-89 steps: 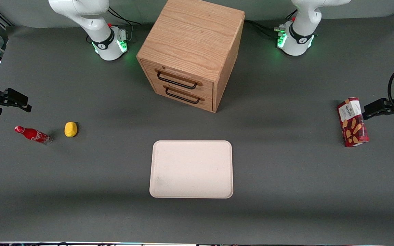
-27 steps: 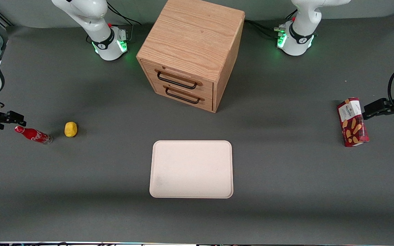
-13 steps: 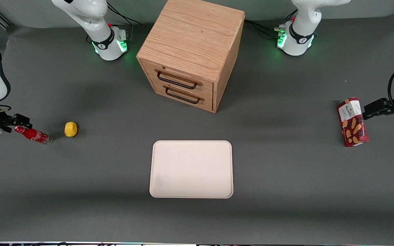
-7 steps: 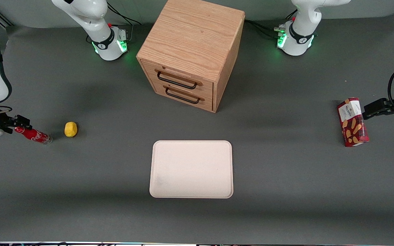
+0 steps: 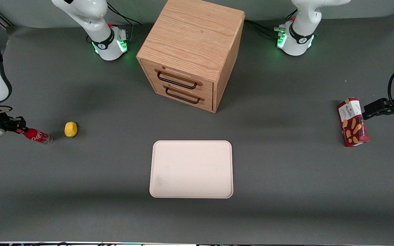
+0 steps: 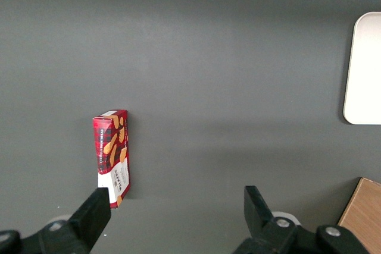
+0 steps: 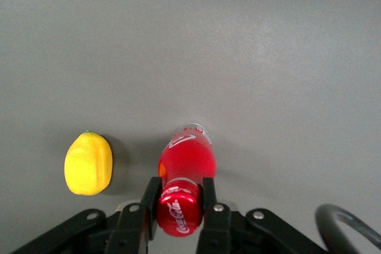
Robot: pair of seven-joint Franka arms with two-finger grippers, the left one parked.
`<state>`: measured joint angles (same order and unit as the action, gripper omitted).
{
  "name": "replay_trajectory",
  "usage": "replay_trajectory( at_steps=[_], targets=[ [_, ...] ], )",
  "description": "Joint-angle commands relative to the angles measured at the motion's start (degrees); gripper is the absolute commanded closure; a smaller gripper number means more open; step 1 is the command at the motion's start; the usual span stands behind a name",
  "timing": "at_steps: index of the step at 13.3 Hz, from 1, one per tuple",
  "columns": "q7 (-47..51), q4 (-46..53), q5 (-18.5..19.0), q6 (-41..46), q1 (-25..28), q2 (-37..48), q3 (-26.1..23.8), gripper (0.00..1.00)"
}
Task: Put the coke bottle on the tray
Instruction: 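Close the right gripper on the bottle and lift it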
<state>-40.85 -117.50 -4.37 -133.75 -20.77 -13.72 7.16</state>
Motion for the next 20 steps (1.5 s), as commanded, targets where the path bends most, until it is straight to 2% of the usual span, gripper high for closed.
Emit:
replay_trajectory(
  at_steps=[1, 3, 10, 16, 20],
  targets=[
    [-1.86, 0.08, -1.26, -0.03, 0.38, 0.44, 0.4, 1.0],
    [-1.77, 0.69, -1.26, 1.11, 0.47, 1.75, 0.32, 1.0],
    [-0.81, 7.89, -1.0, 17.79, 1.52, 10.28, 1.36, 1.0],
    [-0.63, 18.26, 2.51, 32.03, 5.3, 15.21, 5.93, 1.0],
    [0.76, 23.37, 3.31, 37.32, 6.87, 15.3, 6.82, 1.0]
  ],
)
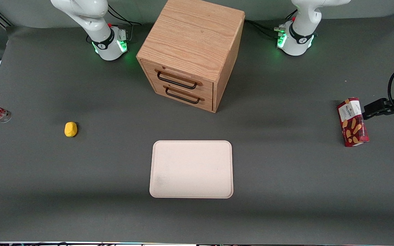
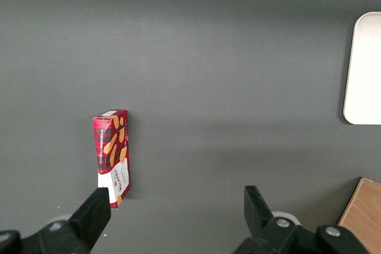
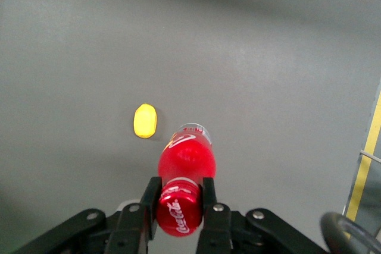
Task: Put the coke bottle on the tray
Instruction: 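Close the right gripper on the bottle and lift it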
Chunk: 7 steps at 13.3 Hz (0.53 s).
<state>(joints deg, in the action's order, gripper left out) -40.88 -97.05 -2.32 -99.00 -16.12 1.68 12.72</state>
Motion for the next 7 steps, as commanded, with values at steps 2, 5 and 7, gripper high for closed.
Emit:
replay_trajectory(
  at_steps=[2, 5, 7],
  targets=[
    [6.93, 4.84, 3.01, 5.38, 4.59, -0.18, 1.08, 1.0],
    [14.49, 6.52, 3.11, 8.21, 10.03, -0.18, 0.91, 1.0],
    [21.07, 6.52, 3.02, 8.83, 14.95, -0.36, 0.91, 1.0]
  ],
)
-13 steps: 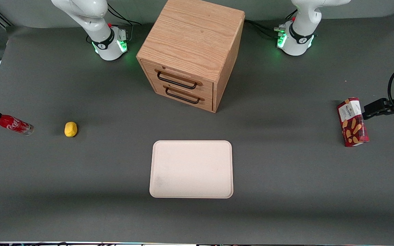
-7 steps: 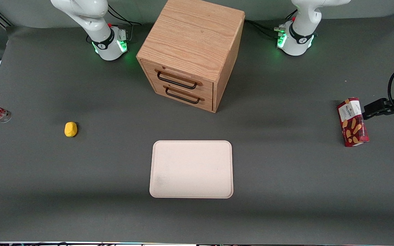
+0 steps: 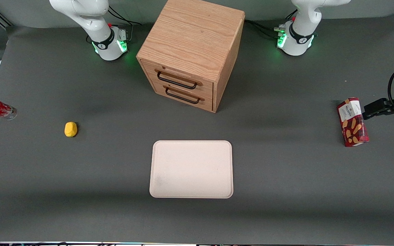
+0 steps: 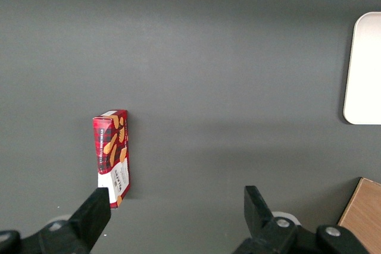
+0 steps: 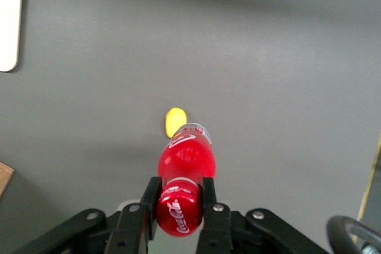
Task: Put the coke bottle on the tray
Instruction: 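Carry the held bottle toward the white tray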
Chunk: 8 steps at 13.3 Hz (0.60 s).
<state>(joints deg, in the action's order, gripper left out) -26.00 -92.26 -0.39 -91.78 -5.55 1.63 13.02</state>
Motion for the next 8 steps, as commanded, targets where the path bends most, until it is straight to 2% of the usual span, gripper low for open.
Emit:
replay_trajectory(
  at_steps=[1, 8],
  targets=[
    [9.8, 1.9, 1.01, 2.04, 7.19, -0.49, 0.6, 1.0],
    [37.74, 12.7, 0.04, 5.47, 28.03, -7.77, 0.34, 1.0]
  ],
)
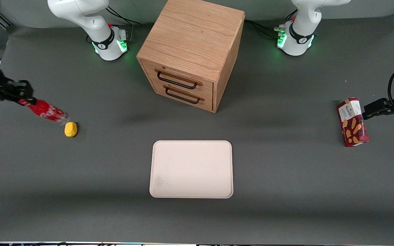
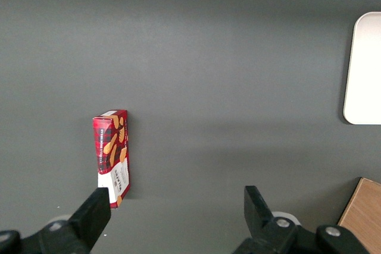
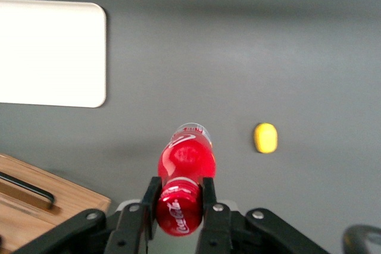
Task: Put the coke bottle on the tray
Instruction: 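Carry the held bottle toward the white tray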
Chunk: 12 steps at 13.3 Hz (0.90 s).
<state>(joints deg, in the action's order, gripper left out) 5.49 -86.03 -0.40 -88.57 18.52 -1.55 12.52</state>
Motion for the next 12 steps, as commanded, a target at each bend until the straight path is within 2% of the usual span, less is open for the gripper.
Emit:
replay_trajectory(
  at_steps=[1, 3, 7, 12],
  targets=[
    [9.94, 8.4, -0.21, 2.26, 6.42, -6.34, 0.84, 1.0],
    [17.15, 12.88, -1.62, 3.05, 10.82, -10.47, 0.93, 1.0],
    [30.08, 20.88, -5.05, 3.76, 15.66, -18.03, 0.75, 1.0],
    [35.12, 23.19, -5.14, 1.48, 16.99, -23.22, -0.66, 1.0]
  ],
)
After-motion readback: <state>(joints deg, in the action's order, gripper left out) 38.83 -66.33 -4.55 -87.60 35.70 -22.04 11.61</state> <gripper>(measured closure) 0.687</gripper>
